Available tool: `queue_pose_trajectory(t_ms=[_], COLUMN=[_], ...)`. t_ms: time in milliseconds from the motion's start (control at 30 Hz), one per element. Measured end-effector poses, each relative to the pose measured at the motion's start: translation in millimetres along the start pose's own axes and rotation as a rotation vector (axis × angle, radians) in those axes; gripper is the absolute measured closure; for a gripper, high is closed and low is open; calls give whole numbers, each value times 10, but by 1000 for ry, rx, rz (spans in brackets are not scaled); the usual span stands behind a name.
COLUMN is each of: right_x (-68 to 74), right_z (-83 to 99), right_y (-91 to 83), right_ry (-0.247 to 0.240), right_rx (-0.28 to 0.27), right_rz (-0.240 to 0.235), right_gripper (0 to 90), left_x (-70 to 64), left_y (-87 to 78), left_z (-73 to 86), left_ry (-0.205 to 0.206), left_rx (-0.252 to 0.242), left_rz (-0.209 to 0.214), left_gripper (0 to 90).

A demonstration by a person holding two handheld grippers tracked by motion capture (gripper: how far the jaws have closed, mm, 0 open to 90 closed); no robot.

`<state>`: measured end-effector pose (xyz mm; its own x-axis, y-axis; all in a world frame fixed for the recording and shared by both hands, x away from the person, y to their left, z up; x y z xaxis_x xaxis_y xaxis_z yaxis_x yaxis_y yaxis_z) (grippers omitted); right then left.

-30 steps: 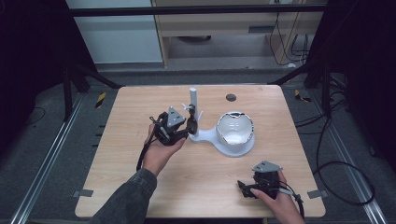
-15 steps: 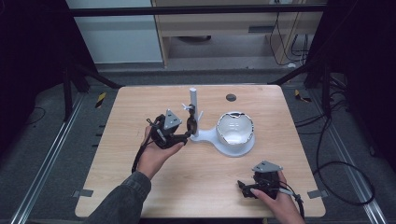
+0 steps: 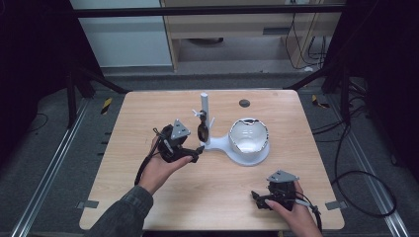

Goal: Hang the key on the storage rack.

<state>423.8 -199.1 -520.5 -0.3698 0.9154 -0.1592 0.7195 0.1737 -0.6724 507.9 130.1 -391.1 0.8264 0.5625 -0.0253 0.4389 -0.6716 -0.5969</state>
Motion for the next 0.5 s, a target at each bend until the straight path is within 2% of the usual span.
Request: queue_pose_trajectory(t_ms=[267, 500], right_x=[2, 5], right_z=[1, 3], right_y=[1, -2], right_ry=[1, 3], right_rx=[-2, -2], right_rz=[0, 4], right_gripper=[5, 6], left_x=[-84, -128], left_y=[-72, -114], left_z=[123, 319], left_ry=[-5, 3], left_rx=[3, 49], left_rz=[25, 51], left_gripper=[98, 74])
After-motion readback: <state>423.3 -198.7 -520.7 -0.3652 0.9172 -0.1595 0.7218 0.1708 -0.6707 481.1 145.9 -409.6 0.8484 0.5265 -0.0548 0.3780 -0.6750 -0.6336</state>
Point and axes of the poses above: each handheld gripper's, and its own axes: y roughly forward along the jaws, z roughly out of its underside, x roughly to its left, the point moved 1 cm from there along y, roughly forward along the jaws, and after that the axes turned 13 degrees about z, right-handed, at the moved point
